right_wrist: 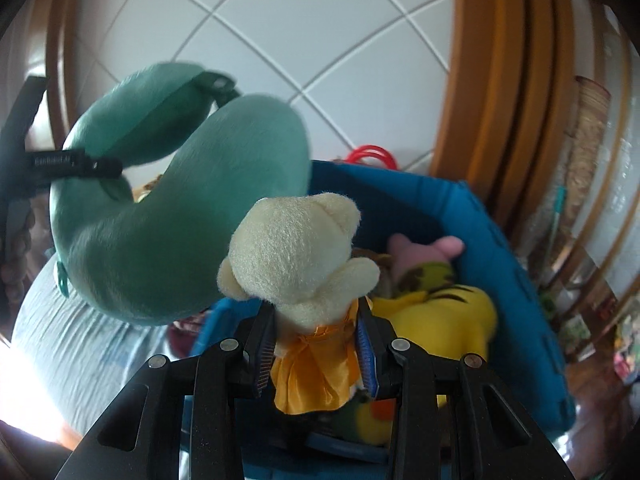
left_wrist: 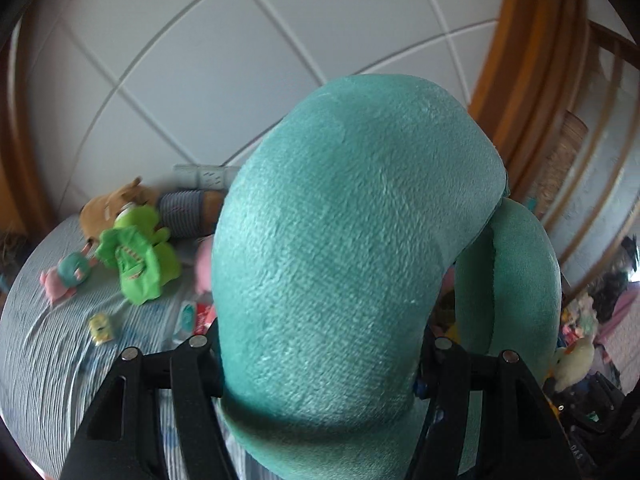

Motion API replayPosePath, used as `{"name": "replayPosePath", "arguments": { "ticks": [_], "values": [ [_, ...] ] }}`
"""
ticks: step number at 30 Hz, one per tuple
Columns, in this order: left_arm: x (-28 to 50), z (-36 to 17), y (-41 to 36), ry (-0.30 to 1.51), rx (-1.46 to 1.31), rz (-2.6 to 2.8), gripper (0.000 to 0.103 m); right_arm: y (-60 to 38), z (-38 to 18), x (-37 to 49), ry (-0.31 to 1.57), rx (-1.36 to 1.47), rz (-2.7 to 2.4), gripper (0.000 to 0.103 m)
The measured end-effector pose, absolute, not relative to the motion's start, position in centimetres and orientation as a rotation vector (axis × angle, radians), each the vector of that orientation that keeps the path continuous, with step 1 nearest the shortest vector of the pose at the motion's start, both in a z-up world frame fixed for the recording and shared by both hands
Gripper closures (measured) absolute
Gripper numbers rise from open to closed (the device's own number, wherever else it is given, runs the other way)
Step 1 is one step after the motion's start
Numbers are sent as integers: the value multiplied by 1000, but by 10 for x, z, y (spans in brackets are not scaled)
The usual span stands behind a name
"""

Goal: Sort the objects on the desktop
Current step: 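Carry the teal neck pillow and cream duck over the blue crate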

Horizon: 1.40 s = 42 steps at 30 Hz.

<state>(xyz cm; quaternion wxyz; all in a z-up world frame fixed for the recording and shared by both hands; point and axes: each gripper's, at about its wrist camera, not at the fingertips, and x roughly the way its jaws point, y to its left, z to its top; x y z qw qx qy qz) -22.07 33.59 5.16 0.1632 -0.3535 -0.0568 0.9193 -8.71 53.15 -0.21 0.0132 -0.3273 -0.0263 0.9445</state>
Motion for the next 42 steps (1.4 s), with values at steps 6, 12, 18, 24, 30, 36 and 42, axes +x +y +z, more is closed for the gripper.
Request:
{"name": "replayPosePath", "arguments": {
  "ticks": [6,12,18,24,30,36,42],
  "values": [
    [-234,68,411,-60,-965,2606,42,572,0,-80,-41,-1014,2897,69],
    [-252,64,447,-9,-947,2599,42,595,-1,-86,-28,-1021,2872,69],
    [-277,51,452,7,-954,2596,42,606,-4,-91,-21,-1033,2856,69],
    [-296,43,453,-4,-965,2587,42,614,-6,-97,-23,-1057,2827,69],
    [-306,44,457,-23,-964,2584,42,618,-9,-98,-25,-1071,2804,69],
    [-310,49,466,-17,-948,2585,41,622,-10,-96,-35,-1074,2787,69],
    [-312,52,478,-15,-932,2569,31,626,-11,-94,-44,-1077,2771,63]
  ]
}}
